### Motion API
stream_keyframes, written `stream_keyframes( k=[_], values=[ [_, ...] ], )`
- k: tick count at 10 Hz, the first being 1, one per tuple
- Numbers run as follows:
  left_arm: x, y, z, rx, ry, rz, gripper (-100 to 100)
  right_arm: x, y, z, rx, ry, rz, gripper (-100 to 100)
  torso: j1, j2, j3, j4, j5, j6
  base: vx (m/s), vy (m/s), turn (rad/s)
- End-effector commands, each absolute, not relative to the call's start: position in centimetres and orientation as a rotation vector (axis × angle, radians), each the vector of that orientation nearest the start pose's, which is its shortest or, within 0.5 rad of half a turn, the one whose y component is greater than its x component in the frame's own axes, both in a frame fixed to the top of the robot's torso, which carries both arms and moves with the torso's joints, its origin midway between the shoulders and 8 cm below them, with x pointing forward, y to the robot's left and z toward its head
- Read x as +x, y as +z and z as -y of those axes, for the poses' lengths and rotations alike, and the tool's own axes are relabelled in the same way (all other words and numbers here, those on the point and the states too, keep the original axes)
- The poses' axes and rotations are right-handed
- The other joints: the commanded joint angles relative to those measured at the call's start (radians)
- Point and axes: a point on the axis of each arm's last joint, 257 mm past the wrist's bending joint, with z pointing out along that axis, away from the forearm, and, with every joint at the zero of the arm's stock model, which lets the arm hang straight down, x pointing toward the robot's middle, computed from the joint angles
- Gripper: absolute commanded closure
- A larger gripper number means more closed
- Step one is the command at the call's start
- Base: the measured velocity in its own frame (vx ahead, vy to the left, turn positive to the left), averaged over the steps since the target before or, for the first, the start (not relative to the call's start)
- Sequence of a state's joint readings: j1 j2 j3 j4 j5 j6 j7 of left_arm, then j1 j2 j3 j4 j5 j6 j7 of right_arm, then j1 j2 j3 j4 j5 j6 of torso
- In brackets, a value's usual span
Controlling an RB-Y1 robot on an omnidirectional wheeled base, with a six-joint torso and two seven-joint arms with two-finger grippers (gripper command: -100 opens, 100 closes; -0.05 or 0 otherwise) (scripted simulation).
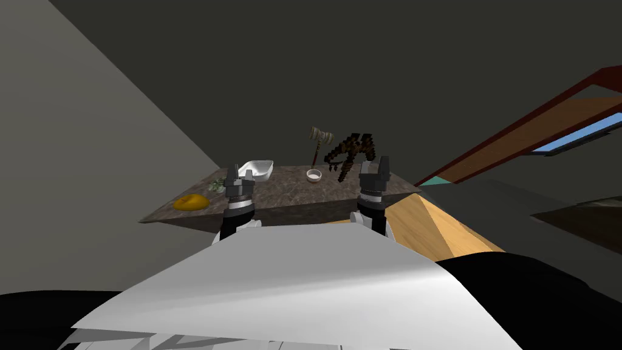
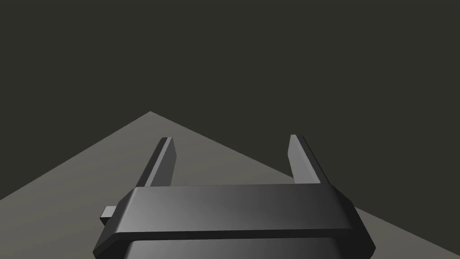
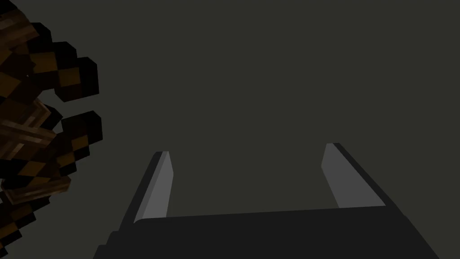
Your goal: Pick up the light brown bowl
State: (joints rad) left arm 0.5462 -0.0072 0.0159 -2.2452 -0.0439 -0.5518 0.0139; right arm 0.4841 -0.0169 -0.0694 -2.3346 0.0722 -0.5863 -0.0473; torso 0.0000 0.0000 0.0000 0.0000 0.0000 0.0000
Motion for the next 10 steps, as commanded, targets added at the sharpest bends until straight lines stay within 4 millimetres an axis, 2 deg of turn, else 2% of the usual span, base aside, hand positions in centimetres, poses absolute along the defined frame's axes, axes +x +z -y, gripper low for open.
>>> stream_keyframes(
  k=[1, 4, 5, 6, 7, 10],
  values=[
    [33.8, 0.4, -28.5, -0.657, -1.251, -0.646, 0, 31.9, 5.7, 27.7, 0.453, 1.252, -0.625, -100, 0.0, 0.0, 0.0, 0.0, 0.0, 0.0, -0.071, 0.055, 0.142],
    [33.8, 0.4, -28.5, -0.657, -1.252, -0.646, 0, 32.6, 2.7, 27.6, 0.416, 1.196, -0.768, -100, 0.009, 0.01, 0.005, 0.002, 0.002, 0.0, -0.143, 0.131, 0.167],
    [33.8, 0.4, -28.5, -0.657, -1.252, -0.646, 0, 32.8, 1.4, 27.8, 0.405, 1.174, -0.825, -100, 0.008, 0.01, 0.006, 0.002, 0.002, 0.0, -0.028, 0.079, 0.186],
    [33.8, 0.4, -28.5, -0.657, -1.252, -0.646, 0, 32.8, 1.4, 27.7, 0.403, 1.171, -0.828, -100, 0.005, 0.004, 0.003, 0.001, 0.001, 0.0, 0.028, 0.027, 0.088],
    [33.8, 0.4, -28.5, -0.657, -1.251, -0.646, 0, 32.9, -0.1, 27.9, 0.391, 1.145, -0.893, -100, 0.002, 0.0, 0.0, 0.0, 0.001, 0.0, 0.037, 0.044, 0.128],
    [33.8, 0.4, -28.5, -0.657, -1.251, -0.646, 0, 32.9, -0.1, 27.9, 0.39, 1.144, -0.894, -100, 0.0, -0.001, 0.0, 0.0, 0.0, 0.0, 0.01, 0.011, 0.034]
  ],
)
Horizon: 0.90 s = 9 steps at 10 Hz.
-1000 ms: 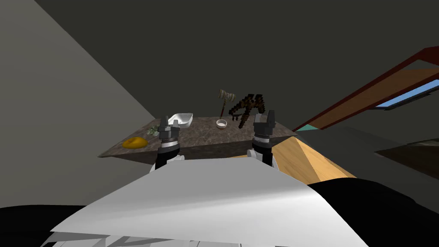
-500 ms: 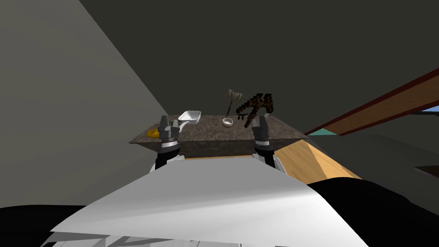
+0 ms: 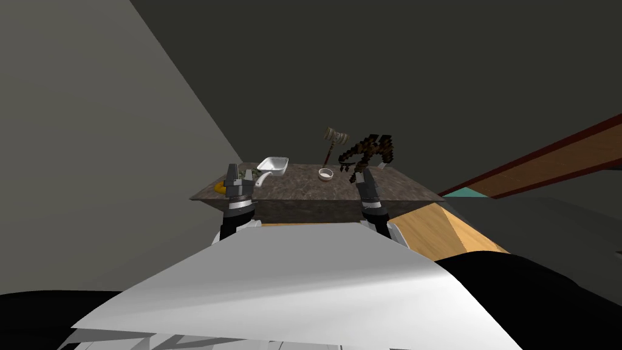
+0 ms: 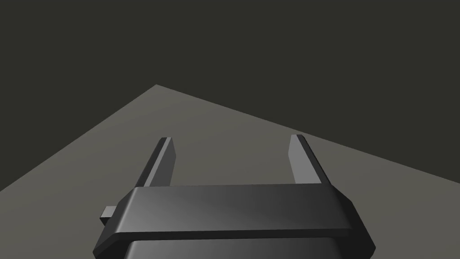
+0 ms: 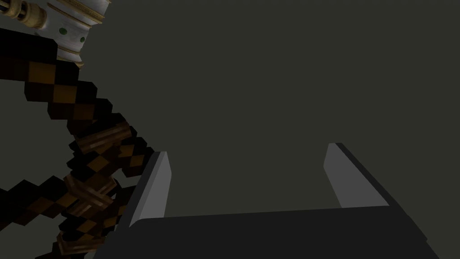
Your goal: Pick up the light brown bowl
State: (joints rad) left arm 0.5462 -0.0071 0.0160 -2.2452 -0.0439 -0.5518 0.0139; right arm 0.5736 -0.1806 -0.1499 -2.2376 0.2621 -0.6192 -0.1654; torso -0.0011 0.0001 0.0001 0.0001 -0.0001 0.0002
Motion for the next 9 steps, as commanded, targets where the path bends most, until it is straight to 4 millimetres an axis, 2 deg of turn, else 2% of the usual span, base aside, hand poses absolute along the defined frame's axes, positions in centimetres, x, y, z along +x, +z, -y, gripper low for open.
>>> stream_keyframes(
  k=[1, 6, 9],
  values=[
    [33.8, 0.4, -28.5, -0.657, -1.251, -0.646, 0, 32.9, -0.1, 27.9, 0.39, 1.144, -0.894, -100, 0.0, 0.0, 0.0, 0.0, 0.0, 0.0, -0.016, -0.019, -0.057],
    [33.8, 0.4, -28.5, -0.657, -1.251, -0.646, 0, 32.9, -0.1, 27.9, 0.39, 1.144, -0.894, -100, 0.0, 0.0, 0.0, 0.0, 0.0, 0.0, 0.001, 0.001, 0.003],
    [33.8, 0.4, -28.5, -0.657, -1.251, -0.646, 0, 32.9, -1.8, 28.4, 0.335, 1.087, -0.985, -100, 0.001, -0.001, -0.001, 0.0, 0.0, 0.0, 0.019, 0.023, 0.067]
  ],
)
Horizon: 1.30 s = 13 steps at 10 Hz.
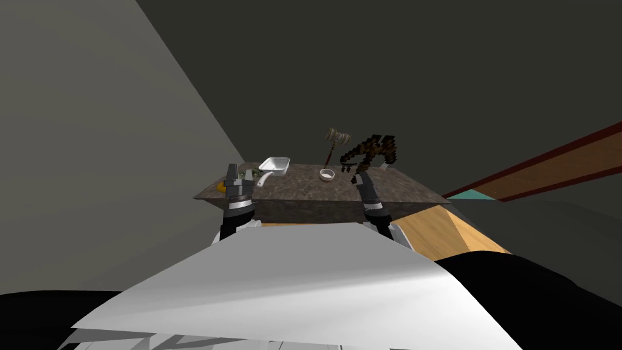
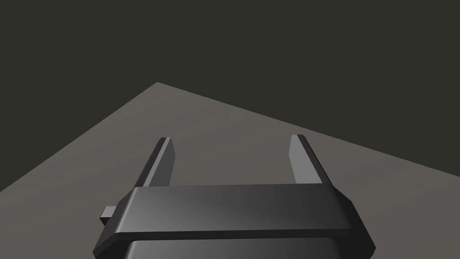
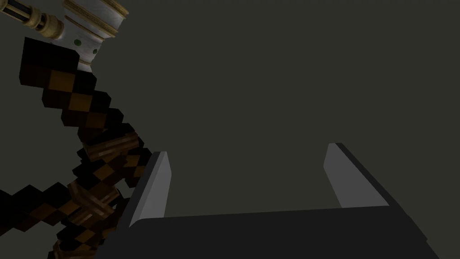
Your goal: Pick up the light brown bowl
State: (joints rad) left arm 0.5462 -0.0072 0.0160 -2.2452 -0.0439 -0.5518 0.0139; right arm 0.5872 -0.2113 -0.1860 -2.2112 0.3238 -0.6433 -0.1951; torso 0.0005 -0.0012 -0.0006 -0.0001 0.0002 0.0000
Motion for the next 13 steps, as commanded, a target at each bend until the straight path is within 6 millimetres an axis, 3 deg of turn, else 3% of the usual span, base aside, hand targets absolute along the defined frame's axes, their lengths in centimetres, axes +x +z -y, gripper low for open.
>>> stream_keyframes(
  k=[1, 2, 11, 13],
  values=[
    [33.8, 0.4, -28.5, -0.657, -1.251, -0.646, 0, 32.9, -2.4, 28.6, 0.315, 1.067, -1.02, -100, 0.0, 0.0, 0.0, 0.0, 0.0, 0.0, 0.026, 0.031, 0.09],
    [33.8, 0.4, -28.5, -0.657, -1.251, -0.646, 0, 32.9, -3.2, 28.8, 0.293, 1.044, -1.061, -100, 0.0, 0.0, 0.0, 0.0, 0.0, 0.0, 0.03, 0.036, 0.106],
    [33.8, 0.4, -28.5, -0.657, -1.251, -0.646, 0, 32.9, -3.2, 28.8, 0.293, 1.044, -1.062, -100, -0.001, 0.001, 0.001, 0.0, 0.0, 0.0, 0.002, 0.003, 0.009],
    [33.8, 0.4, -28.5, -0.657, -1.252, -0.646, 0, 32.5, -5.3, 30.1, 0.291, 0.995, -1.149, -100, -0.003, 0.003, 0.001, 0.001, 0.0, -0.001, -0.028, -0.019, 0.259]
  ],
)
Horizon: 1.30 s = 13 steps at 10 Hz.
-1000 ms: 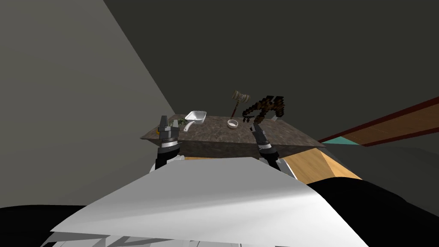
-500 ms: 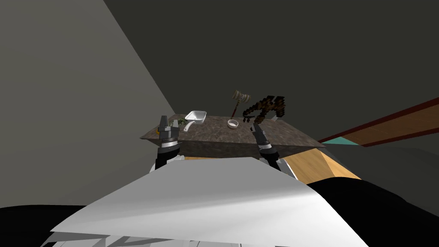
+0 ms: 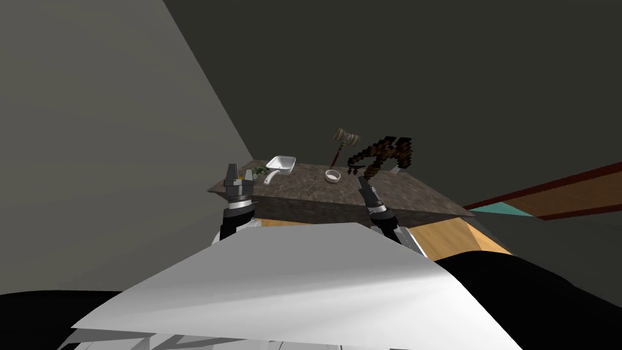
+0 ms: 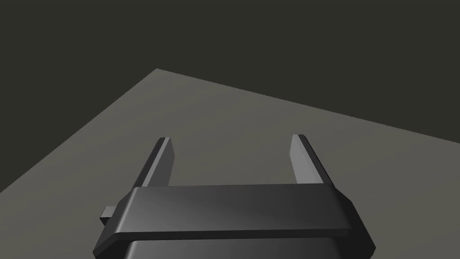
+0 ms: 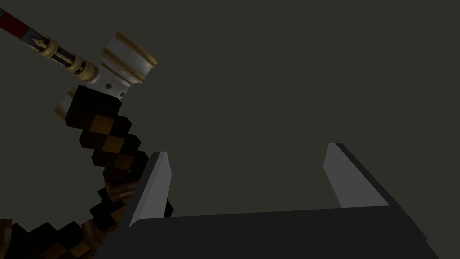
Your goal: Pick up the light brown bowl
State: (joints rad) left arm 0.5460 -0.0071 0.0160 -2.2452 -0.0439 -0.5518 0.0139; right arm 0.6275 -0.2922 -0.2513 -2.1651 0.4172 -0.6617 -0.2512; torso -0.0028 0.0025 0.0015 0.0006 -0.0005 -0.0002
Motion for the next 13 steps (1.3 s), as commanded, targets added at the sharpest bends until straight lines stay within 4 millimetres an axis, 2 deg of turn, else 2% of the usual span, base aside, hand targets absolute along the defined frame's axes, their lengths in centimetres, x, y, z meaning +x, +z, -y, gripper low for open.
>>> stream_keyframes(
  k=[1, 6, 10, 11, 13],
  values=[
    [33.8, 0.4, -28.5, -0.657, -1.251, -0.646, 0, 32.3, -6.0, 30.7, 0.29, 0.977, -1.182, -100, 0.0, 0.0, 0.0, 0.0, 0.0, 0.0, -0.04, -0.024, 0.175],
    [33.8, 0.4, -28.5, -0.657, -1.251, -0.646, 0, 30.6, -10.5, 34.2, 0.283, 0.857, -1.393, -100, 0.0, 0.001, 0.001, 0.0, 0.0, 0.0, -0.045, -0.022, 0.259],
    [33.8, 0.4, -28.5, -0.657, -1.251, -0.646, 0, 28.2, -14.8, 38.2, 0.291, 0.733, -1.606, -100, 0.0, 0.0, 0.0, 0.0, 0.0, 0.0, -0.045, -0.002, 0.306],
    [33.8, 0.4, -28.5, -0.657, -1.251, -0.646, 0, 28.2, -14.8, 38.1, 0.281, 0.734, -1.613, -100, 0.001, 0.0, 0.0, 0.0, 0.0, 0.0, -0.028, -0.001, 0.083],
    [33.8, 0.4, -28.5, -0.657, -1.251, -0.646, 0, 26.7, -17.1, 40.6, 0.29, 0.664, -1.728, -100, 0.001, -0.001, -0.001, 0.0, 0.0, 0.0, -0.022, 0.013, 0.256]
  ],
)
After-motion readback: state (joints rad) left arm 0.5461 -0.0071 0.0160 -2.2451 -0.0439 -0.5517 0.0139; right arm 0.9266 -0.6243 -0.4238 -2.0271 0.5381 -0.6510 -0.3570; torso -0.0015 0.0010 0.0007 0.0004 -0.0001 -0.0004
